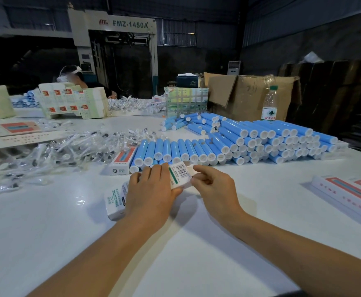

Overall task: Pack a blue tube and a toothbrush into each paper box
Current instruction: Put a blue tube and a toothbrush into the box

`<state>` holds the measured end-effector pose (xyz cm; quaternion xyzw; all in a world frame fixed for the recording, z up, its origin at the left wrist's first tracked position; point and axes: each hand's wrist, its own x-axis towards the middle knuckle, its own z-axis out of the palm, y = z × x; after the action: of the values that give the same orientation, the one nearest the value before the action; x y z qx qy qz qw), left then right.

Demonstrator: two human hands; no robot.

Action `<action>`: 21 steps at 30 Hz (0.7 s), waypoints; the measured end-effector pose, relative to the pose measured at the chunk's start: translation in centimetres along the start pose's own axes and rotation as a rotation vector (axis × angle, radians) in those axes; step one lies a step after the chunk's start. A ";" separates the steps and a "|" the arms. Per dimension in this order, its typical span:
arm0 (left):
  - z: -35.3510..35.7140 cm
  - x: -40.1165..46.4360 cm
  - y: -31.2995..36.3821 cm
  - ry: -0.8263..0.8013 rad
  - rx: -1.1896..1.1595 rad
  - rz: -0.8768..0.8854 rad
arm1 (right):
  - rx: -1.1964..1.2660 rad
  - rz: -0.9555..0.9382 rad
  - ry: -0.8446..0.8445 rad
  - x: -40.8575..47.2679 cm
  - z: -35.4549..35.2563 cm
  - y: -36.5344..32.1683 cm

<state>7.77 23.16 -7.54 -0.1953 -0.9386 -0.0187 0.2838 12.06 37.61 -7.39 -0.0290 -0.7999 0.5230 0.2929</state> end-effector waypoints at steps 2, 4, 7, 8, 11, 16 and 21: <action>0.0 -0.1 0.1 -0.003 0.009 0.013 | 0.011 -0.005 0.000 -0.1 0.0 0.1; -0.1 -0.2 0.2 0.001 0.008 0.030 | 0.006 0.007 -0.012 0.0 -0.1 -0.1; -0.3 -0.4 0.6 0.005 0.013 0.067 | 0.004 0.077 -0.039 0.4 -0.1 -0.1; -0.3 -0.4 0.8 0.007 0.018 0.078 | 0.002 0.097 -0.042 0.5 0.0 -0.1; -0.5 -0.6 1.1 0.006 0.026 0.097 | 0.012 0.119 -0.044 0.5 -0.1 0.0; -0.6 -0.8 1.3 0.006 0.033 0.088 | -0.048 0.092 -0.047 0.3 0.1 0.1; -0.5 -1.1 1.4 0.009 0.049 0.105 | -0.175 0.014 -0.062 0.1 0.5 0.2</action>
<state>9.40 23.98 -7.80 -0.2372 -0.9259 0.0185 0.2935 11.63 37.32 -7.67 -0.0438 -0.8510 0.4539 0.2605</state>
